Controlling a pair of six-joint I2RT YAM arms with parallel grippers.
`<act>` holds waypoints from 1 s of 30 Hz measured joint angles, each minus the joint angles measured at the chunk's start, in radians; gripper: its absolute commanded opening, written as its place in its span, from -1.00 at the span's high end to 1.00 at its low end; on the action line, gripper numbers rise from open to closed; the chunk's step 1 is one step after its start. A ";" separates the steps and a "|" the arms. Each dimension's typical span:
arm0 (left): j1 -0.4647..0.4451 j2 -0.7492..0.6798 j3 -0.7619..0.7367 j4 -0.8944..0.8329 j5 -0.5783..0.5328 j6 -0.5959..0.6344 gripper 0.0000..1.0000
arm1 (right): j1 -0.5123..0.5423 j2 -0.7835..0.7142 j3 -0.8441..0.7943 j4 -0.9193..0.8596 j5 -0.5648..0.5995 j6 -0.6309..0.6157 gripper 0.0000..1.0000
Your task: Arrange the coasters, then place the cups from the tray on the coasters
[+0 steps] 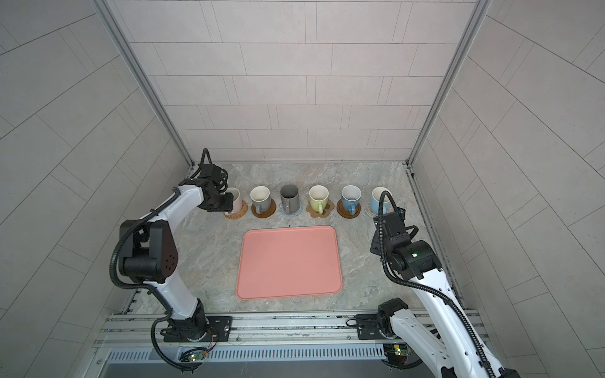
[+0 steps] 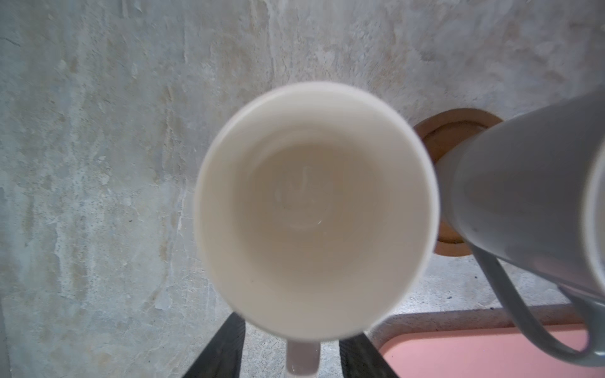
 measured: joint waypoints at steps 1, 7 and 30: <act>0.000 -0.023 -0.008 0.004 0.000 -0.011 -0.18 | 0.000 0.000 0.001 0.000 0.002 0.000 -0.08; 0.000 -0.209 -0.077 0.027 0.011 -0.068 -0.41 | 0.000 -0.008 0.031 0.007 0.031 -0.018 -0.11; 0.003 -0.844 -1.003 0.779 -0.211 -0.258 -1.00 | -0.002 -0.066 -0.308 0.520 0.206 -0.212 -0.99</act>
